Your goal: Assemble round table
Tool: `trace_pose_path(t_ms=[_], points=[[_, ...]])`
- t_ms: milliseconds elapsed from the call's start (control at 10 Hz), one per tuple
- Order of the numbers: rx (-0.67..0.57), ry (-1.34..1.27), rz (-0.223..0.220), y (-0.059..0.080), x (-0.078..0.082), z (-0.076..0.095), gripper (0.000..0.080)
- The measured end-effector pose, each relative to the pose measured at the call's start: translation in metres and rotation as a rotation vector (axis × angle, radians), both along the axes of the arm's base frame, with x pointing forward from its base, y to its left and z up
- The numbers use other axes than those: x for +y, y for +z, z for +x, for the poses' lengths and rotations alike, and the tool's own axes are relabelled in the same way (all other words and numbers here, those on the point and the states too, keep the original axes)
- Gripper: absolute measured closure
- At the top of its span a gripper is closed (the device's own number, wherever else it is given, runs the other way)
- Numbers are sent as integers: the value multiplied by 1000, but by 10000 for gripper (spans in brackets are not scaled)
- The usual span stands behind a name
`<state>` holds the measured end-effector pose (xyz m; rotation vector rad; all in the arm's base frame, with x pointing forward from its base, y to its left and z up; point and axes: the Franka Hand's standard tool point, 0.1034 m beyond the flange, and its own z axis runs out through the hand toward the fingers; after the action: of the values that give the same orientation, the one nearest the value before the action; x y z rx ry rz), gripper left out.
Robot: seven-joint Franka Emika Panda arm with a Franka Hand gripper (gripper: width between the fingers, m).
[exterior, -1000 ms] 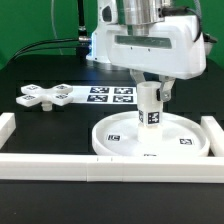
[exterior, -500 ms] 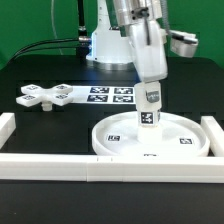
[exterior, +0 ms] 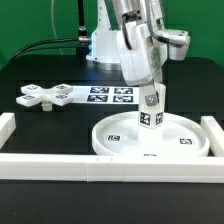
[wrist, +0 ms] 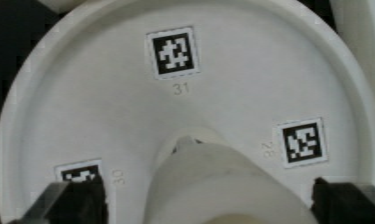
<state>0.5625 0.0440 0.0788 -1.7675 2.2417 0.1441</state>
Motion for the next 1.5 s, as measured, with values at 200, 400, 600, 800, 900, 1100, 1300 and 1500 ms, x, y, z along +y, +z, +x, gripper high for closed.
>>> trace_pose_path(t_ms=[200,400,600,800,900,1100,1300,1500], points=[[-13,93,-12,3,4,3,164],[-58,266,-40,2,3,3,152],[-101,437,-68,2,3,3,151],[-145,714,-125,3,2,5,151],[-167,874,-168,6,3,9,151],[-214,1074,-200,7,2,11,151],[-248,1215,-219,7,2,11,151],[-286,1385,-243,7,1,11,151]])
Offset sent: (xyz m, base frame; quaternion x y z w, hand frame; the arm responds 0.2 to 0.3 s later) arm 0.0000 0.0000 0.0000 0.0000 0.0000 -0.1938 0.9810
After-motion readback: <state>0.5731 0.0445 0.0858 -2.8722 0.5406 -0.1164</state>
